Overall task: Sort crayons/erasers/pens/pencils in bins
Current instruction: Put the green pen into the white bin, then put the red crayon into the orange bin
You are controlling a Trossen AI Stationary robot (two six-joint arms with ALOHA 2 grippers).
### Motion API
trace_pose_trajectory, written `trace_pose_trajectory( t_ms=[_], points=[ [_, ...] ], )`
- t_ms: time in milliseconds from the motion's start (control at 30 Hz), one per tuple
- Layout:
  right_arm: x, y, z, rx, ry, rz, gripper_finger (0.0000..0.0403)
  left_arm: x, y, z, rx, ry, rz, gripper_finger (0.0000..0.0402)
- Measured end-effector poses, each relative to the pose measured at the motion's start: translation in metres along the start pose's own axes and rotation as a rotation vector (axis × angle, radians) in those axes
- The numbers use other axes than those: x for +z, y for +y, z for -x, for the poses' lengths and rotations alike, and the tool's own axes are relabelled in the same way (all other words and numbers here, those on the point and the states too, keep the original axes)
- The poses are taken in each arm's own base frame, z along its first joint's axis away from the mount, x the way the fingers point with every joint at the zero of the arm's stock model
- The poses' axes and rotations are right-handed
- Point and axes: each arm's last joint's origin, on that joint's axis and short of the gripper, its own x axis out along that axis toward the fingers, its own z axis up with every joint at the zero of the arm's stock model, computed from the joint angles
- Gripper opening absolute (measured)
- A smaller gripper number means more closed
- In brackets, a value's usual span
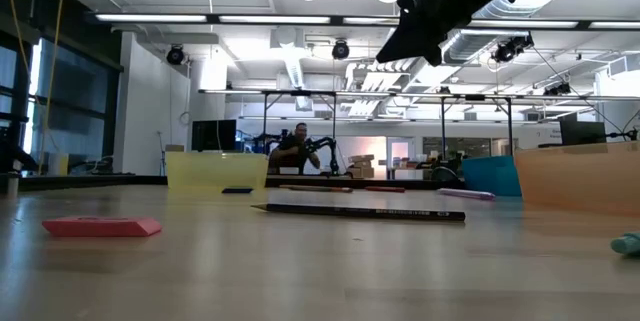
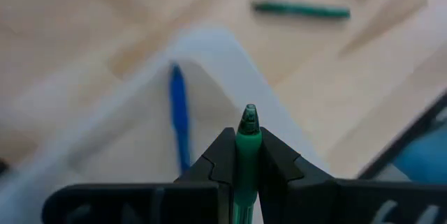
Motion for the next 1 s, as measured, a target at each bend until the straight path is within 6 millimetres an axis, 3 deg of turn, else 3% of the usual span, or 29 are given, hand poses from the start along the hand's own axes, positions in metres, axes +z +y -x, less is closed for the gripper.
trace_pose_trajectory(
  t_ms=[300,567,833,1000],
  points=[
    [0.001,-0.001,0.000,-0.008,-0.010,0.000,0.0000,-0.017,-0.004,-0.026,0.054,0.021,0.080,0.0018],
    [0.002,-0.001,0.000,-0.026,-0.019,-0.003,0.0000,-0.017,-0.002,-0.027,0.081,0.019,0.083,0.0078],
    [0.003,-0.001,0.000,-0.021,-0.034,-0.009,0.0000,-0.011,-0.004,-0.015,0.035,0.042,0.070,0.0129],
    [0.003,0.000,0.000,-0.002,-0.031,0.038,0.0000,0.002,-0.012,0.010,-0.143,-0.040,-0.078,0.0137]
  ],
)
